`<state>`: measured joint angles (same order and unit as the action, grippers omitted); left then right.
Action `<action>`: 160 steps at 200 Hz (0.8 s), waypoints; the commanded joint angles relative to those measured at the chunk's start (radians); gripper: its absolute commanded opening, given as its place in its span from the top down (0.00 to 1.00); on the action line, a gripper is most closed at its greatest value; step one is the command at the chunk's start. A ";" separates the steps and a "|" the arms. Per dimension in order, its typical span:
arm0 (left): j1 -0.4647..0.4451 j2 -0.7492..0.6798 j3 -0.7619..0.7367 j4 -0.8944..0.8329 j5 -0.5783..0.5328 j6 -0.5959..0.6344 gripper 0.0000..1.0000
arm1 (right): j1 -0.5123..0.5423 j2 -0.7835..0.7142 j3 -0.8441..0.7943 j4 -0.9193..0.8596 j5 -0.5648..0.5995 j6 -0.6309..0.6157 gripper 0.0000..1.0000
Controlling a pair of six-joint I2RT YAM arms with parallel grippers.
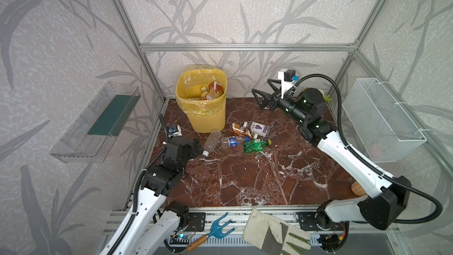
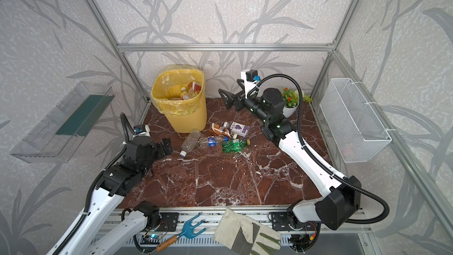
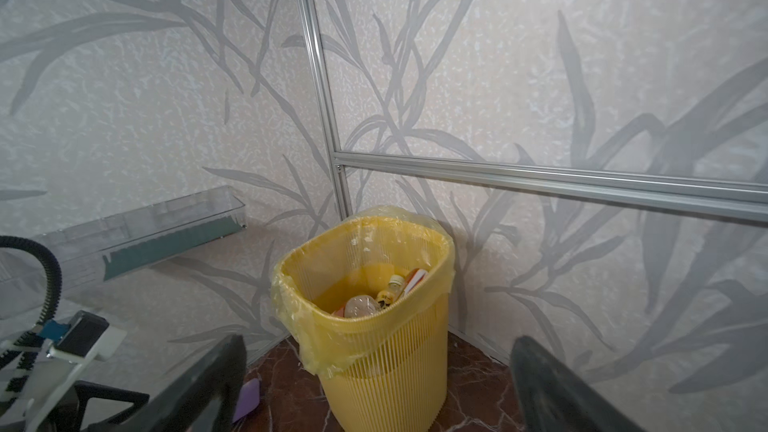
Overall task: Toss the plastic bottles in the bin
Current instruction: 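Draw the right gripper back while the left gripper reaches for the clear bottle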
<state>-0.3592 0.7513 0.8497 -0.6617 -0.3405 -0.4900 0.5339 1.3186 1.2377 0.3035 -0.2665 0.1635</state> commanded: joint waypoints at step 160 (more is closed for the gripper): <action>-0.001 0.406 0.004 0.099 0.186 0.032 0.01 | -0.181 -0.464 -0.766 -0.074 0.156 0.181 0.01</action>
<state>-0.3592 1.0920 0.8185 -0.5621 -0.1623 -0.4789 0.3599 0.8623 0.4946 0.2272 -0.1204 0.2924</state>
